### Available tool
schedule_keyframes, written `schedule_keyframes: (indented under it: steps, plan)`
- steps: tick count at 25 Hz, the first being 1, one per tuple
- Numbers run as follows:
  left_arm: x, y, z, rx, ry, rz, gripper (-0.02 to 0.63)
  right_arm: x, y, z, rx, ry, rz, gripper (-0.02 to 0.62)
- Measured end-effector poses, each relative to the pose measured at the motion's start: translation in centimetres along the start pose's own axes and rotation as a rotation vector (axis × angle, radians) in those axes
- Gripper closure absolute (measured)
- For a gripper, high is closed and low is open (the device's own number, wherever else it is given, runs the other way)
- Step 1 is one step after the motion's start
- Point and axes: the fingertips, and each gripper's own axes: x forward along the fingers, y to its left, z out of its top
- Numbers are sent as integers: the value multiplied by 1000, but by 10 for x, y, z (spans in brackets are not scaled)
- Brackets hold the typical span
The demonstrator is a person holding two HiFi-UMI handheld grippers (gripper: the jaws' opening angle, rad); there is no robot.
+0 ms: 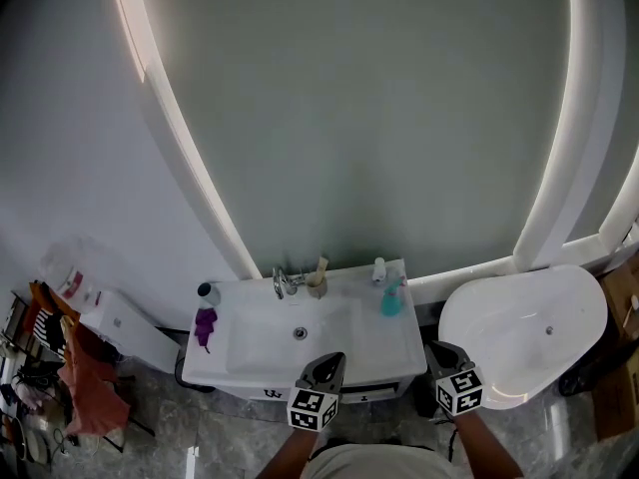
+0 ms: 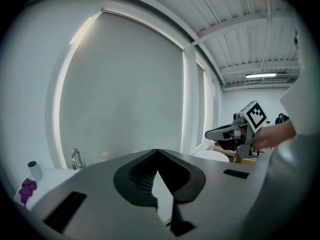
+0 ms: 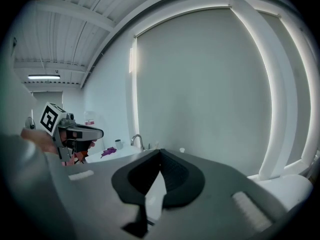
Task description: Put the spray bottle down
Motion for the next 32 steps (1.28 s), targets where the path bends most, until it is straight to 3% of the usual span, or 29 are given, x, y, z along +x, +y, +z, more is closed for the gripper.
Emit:
schedule_keyframes:
  steps: [10,32]
  plan:
    - [-11,38,28,16,-40,-32,600,4,7,38,-11,-90,-79,584]
    - [-22,58,31,-18,-64,-40,600,7,30,53,-50,-113,-92,584]
